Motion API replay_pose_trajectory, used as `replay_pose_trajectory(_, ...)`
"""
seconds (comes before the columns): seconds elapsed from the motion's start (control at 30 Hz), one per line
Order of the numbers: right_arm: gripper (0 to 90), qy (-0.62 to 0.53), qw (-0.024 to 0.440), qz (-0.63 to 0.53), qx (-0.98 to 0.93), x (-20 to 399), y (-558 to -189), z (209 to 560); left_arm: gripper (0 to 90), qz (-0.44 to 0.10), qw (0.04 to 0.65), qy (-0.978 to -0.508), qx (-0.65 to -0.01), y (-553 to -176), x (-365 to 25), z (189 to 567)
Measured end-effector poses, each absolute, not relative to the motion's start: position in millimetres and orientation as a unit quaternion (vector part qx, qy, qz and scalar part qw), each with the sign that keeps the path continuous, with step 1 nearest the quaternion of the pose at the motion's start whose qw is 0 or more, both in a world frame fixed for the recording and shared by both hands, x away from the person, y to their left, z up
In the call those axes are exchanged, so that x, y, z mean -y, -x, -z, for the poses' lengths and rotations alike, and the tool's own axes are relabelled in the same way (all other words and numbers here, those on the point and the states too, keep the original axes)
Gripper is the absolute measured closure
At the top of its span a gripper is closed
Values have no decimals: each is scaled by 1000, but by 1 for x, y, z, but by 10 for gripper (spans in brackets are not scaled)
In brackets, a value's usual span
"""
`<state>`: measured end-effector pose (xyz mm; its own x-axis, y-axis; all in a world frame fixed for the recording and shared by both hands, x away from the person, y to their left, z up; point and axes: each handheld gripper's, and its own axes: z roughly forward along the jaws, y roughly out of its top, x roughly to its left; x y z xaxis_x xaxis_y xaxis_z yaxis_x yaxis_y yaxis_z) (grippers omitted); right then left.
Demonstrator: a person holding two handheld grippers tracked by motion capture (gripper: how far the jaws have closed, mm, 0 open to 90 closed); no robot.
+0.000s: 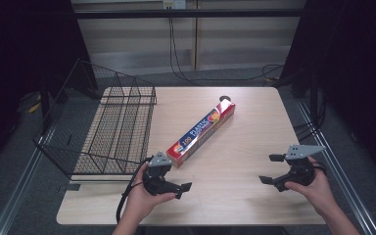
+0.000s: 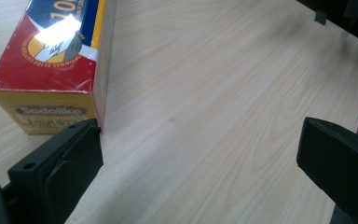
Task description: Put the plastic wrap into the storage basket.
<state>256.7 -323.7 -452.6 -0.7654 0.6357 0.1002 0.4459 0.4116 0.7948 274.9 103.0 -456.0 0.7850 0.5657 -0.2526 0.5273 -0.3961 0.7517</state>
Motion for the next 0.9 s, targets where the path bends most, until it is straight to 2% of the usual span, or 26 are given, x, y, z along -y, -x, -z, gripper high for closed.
replay_pose_trajectory(0.43,73,-324,110,-427,-837,325,-252,456,1,-9,437,-841,-320,-281,-93,436)
replay_pose_trajectory(0.9,67,-322,108,-425,-839,326,-250,458,34,-14,405,-857,-317,-313,-66,411)
